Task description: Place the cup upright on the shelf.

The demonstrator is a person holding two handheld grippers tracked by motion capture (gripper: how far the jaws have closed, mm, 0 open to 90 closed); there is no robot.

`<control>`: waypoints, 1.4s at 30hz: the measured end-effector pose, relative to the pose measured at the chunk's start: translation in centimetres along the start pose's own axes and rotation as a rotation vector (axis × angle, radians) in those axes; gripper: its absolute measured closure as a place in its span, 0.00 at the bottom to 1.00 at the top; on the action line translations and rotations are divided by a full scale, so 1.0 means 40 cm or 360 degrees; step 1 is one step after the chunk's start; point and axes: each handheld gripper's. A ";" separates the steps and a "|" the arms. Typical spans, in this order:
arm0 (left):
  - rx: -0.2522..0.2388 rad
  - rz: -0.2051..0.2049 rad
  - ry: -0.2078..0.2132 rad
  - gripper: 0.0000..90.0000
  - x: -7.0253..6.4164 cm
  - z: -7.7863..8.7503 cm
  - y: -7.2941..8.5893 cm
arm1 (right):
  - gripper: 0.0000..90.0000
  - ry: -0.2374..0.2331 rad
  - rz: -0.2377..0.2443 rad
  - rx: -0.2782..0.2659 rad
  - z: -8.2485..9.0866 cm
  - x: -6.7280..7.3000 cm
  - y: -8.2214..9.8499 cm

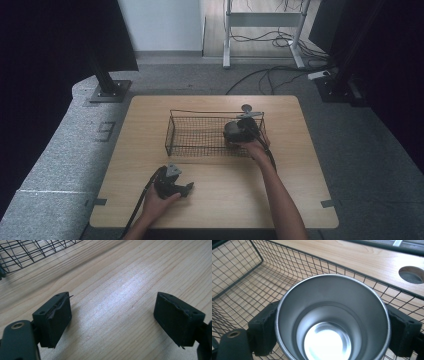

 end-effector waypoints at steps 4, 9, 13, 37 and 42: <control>0.0001 0.0000 0.0000 0.16 0.000 0.000 0.000 | 0.15 0.0027 -0.0010 0.0015 -0.004 -0.003 0.004; 0.0000 0.0000 0.0000 0.16 0.000 0.000 0.000 | 0.15 0.0038 0.0001 0.0024 -0.005 -0.003 0.003; 0.0001 0.0000 0.0000 0.16 0.000 0.000 0.000 | 0.15 0.0056 0.0006 0.0043 -0.007 -0.002 0.004; 0.0001 0.0000 0.0000 0.16 0.000 0.000 0.000 | 0.14 0.0073 0.0002 0.0180 -0.018 0.001 -0.001; 0.0000 0.0001 0.0000 0.16 0.000 0.000 0.000 | 0.14 0.0082 -0.0007 0.0188 -0.017 -0.001 -0.002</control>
Point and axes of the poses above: each handheld gripper's, and its own axes: z roughly backward along the jaws, y roughly out of its underside, x roughly to its left, and after that the axes turned 9 degrees about -y, right-handed
